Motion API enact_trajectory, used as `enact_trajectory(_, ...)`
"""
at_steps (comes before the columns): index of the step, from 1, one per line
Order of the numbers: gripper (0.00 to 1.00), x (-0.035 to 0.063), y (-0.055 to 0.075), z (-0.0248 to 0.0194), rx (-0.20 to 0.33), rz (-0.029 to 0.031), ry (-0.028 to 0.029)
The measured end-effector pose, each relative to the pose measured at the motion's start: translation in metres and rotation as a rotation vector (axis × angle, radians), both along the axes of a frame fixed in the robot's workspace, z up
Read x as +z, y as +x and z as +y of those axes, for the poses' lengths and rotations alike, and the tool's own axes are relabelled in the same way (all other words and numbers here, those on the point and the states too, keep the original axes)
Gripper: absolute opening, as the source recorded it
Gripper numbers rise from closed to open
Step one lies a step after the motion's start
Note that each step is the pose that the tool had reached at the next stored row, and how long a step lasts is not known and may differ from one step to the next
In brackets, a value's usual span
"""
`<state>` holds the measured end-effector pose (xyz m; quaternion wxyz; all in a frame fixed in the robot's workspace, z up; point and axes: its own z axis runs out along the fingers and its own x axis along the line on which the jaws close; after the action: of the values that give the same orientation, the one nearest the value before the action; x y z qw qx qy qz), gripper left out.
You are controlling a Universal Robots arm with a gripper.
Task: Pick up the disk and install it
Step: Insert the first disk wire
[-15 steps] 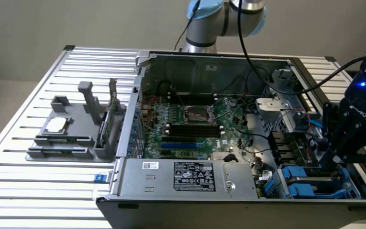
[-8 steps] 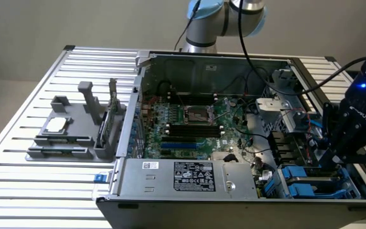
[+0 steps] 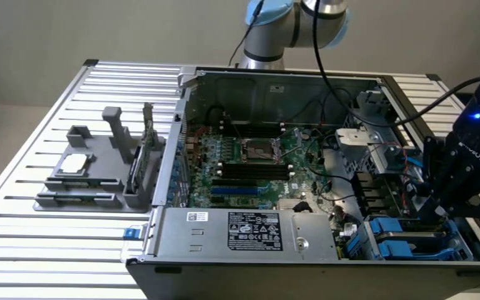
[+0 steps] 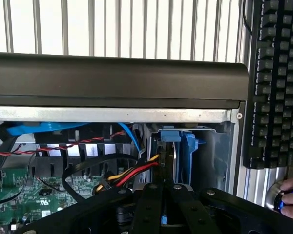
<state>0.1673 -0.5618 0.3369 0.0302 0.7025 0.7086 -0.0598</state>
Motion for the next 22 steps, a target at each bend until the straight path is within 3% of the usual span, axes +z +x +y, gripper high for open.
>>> enact_trajectory(3,0.11,0.0028,0.000,-0.0006,0.000,0.0041,0.0050)
enact_trajectory(9,0.11,0.0181,-0.002,-0.0047,0.000,0.0063,0.0065)
enact_trajectory(14,0.11,0.0187,-0.022,-0.0108,0.000,0.0062,0.0095)
enact_trajectory(22,0.11,0.0189,-0.054,-0.0106,0.000,0.0063,0.0139)
